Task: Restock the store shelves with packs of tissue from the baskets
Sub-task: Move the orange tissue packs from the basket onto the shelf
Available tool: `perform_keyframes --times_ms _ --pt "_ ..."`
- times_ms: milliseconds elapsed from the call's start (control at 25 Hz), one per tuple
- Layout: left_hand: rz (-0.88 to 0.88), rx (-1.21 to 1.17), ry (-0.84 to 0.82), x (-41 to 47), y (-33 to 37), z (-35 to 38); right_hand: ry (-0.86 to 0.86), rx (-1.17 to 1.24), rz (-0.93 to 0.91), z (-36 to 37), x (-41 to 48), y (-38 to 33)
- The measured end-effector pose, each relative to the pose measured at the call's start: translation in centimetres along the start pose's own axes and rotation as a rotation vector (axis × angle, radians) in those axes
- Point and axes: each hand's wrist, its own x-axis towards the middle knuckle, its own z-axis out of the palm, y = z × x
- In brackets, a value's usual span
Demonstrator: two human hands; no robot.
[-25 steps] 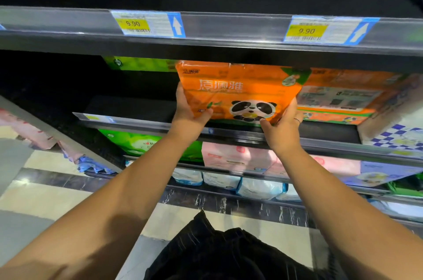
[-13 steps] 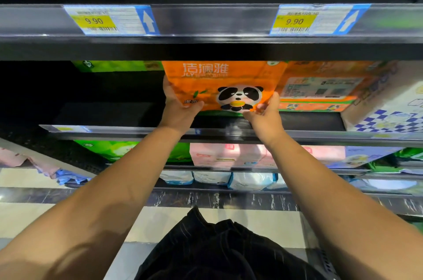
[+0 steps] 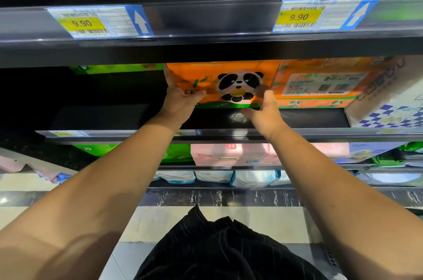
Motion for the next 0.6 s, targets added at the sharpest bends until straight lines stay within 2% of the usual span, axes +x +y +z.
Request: perform_keyframes --times_ms 160,240,320,400,480,600 --pt "0.016 -0.037 -0.028 -0.4 -0.1 -0.5 0.001 -0.091 -0.058 0.2 0.1 0.5" --pt "0.017 0.042 -0.011 -1.4 -0.1 -0.7 -0.004 -0.135 -0.073 0.2 -0.1 0.8" --pt "-0.053 0.219 -0.014 -3.2 0.5 -0.6 0.007 -0.216 -0.108 0.0 -0.3 1.2" --pt "-0.080 0.495 -0.035 -4.9 0.5 -0.1 -0.005 -0.312 -0.163 -0.6 -0.8 1.5" --pt "-0.019 0.681 -0.074 -6.6 0.5 0.5 -0.039 -0.380 -0.193 -1.6 -1.9 1.8" --pt "0.076 0.837 -0.117 -8.8 0.4 1.5 0.033 -0.697 -0.265 -3.7 -4.5 2.7"
